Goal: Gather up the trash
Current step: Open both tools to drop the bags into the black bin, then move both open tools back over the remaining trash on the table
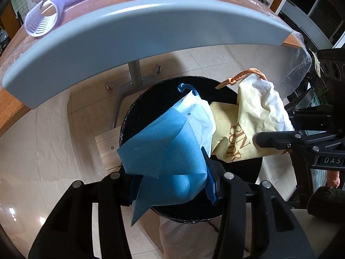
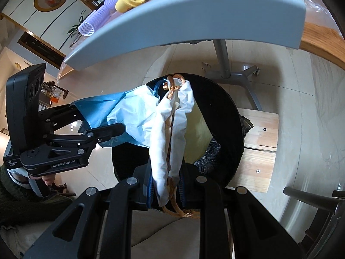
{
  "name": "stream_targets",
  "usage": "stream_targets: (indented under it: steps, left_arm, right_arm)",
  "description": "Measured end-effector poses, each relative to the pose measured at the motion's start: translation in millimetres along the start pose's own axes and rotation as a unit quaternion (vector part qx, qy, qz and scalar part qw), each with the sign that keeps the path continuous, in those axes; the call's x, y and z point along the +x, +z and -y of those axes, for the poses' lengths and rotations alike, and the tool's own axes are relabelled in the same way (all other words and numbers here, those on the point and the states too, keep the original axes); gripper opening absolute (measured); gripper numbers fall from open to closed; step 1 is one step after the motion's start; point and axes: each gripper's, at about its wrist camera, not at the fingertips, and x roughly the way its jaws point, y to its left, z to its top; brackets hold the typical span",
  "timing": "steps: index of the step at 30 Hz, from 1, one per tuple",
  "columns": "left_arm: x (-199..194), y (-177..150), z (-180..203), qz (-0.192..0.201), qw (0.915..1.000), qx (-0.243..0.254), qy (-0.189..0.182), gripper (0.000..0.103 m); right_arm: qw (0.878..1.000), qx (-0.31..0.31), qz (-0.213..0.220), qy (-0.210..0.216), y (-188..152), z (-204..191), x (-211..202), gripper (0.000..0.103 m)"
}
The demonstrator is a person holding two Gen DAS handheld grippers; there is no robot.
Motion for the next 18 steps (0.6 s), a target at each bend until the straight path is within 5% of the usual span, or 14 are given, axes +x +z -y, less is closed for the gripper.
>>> stream_targets:
  steps: [7,8,9,11,18]
  left_arm:
    - [8,6,2,-0.006,1.0,0.007,0.001,0.053]
    - [7,7,1,-0.003,1.0,0.007,0.0,0.054]
    - [6,7,0,-0.002,1.0,0.006,0.002,0.063]
    - [3,9,-2,-0.001,0.9999,0.002,0.014,0.081]
    - [-7,7,-10,0.003,0.9998,-0.014,0.013,0.082]
  right_arm:
    - [1.0,0.002,-0.005,-0.007,1,-1,5,0.023]
    - [1.0,0.001,-0.002,-0.014,1,-3,4,0.028]
    - [1.0,0.001,-0.002,-0.024,0,-4,4,0.048]
    - [0.999,0.004,0.004,-0.044,0,-6,1,0.073]
    - [0.998,0.023,0.025,-0.054,1,1,-15,0.077]
